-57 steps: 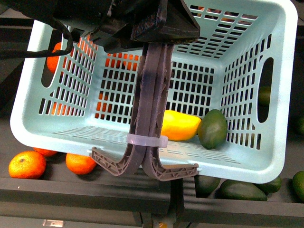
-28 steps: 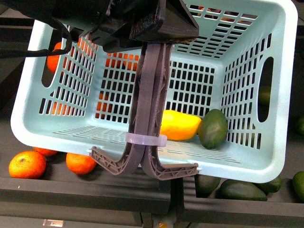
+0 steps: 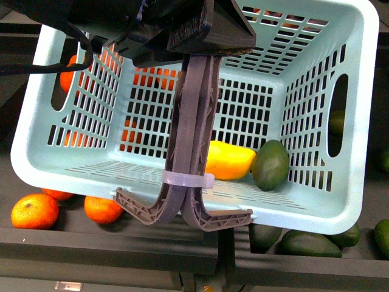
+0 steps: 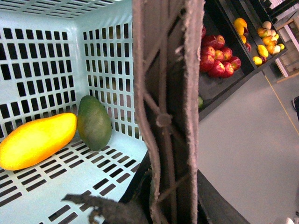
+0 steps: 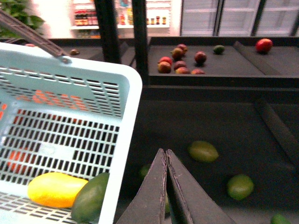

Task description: Pick mango and avocado into basket

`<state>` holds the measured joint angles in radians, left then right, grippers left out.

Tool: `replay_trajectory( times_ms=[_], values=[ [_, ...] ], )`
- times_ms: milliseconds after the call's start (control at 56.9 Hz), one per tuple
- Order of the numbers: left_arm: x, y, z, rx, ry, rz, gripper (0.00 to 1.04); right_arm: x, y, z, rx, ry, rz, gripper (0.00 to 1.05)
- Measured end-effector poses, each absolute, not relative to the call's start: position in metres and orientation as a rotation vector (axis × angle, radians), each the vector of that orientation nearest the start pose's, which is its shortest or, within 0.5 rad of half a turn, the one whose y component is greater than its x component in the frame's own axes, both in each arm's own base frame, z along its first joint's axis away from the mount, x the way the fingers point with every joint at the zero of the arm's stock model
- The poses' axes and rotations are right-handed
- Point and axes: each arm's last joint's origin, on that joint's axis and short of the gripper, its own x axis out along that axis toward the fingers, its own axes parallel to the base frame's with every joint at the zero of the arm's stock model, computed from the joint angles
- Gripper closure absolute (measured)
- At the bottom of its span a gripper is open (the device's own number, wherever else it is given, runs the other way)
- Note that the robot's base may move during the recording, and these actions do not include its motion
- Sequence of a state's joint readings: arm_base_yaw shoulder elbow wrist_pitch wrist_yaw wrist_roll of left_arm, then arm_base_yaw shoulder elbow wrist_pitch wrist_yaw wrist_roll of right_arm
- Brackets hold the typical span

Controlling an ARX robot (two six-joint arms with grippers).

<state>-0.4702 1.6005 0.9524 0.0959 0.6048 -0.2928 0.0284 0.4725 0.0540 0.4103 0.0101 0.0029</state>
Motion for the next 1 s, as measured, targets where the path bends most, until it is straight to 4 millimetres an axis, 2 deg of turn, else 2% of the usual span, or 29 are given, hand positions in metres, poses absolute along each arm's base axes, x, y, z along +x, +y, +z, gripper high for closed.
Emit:
replay_trajectory(
  times_ms=[246,913,1001],
  values=[
    [0.293,-0.168,0.219,-0.296,0.727,-0.956,0.98,0.123,0.000,0.172,0.003,-0.008,0.002,1.03],
    [0.293,-0.168,0.219,-0.296,0.727,-0.955,0.98,0.108,0.000,0.172,0.003,-0.018,0.002,1.03],
    [0.293,-0.168,0.219,-0.296,0.727,-0.956,0.98,0.101,0.000,0.168,0.003,0.015,0.003,1.03]
  ],
)
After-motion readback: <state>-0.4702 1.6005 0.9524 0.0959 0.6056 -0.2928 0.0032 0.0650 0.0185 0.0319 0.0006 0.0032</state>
